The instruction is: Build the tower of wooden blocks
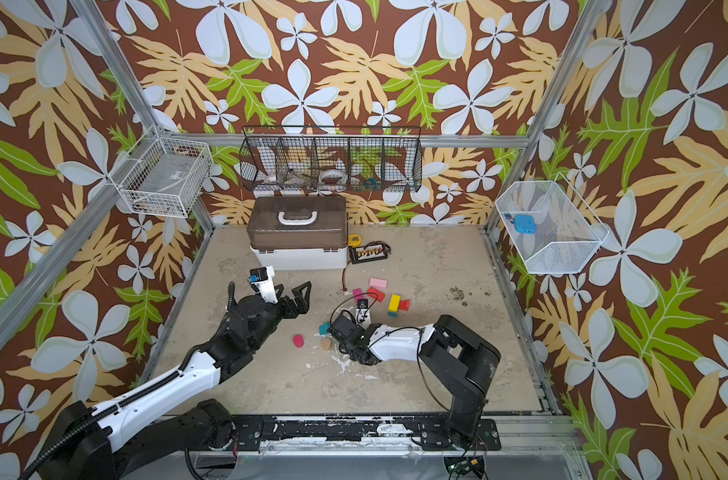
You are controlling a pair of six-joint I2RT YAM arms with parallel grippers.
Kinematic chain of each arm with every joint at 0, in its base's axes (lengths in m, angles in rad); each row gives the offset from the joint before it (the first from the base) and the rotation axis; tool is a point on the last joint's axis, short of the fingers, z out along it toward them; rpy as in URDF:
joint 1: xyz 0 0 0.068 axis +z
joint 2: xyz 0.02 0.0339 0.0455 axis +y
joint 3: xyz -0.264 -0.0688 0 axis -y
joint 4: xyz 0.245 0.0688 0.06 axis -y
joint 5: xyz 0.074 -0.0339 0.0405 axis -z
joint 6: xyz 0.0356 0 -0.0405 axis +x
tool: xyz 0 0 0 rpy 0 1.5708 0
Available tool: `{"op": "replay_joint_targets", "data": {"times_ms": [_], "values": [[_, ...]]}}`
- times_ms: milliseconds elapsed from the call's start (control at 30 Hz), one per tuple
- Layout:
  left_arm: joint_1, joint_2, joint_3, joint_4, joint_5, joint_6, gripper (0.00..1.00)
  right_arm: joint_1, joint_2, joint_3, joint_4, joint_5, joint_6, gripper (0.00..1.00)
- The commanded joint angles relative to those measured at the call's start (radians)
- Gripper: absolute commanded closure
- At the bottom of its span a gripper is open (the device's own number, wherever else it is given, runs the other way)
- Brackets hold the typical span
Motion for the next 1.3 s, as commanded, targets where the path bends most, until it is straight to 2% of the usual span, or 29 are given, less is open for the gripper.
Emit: {"op": "replay_joint_targets", "data": {"times_ms": [0, 400, 600, 867, 1267], "values": [[0.002, -0.006, -0.004, 0.026, 0.002, -0.004, 0.00, 0.001, -0.024, -0.031, -0.072, 0.010, -0.008, 0.03], [0.002, -0.010, -0.002, 0.019, -0.001, -0.002, 0.00, -0.015, -0.023, -0.035, -0.087, 0.020, -0.015, 0.05], [0.002, -0.002, 0.002, 0.017, 0.002, -0.002, 0.00, -0.005, -0.081, -0.071, -0.051, -0.020, -0.004, 0.07], [0.002, -0.001, 0.000, 0.021, 0.002, -0.002, 0.00, 0.006, -0.149, -0.118, -0.064, -0.006, 0.002, 0.08], [0.002, -0.006, -0.002, 0.021, 0.004, -0.001, 0.00, -0.009, -0.105, -0.111, -0.103, 0.035, 0.006, 0.12]]}}
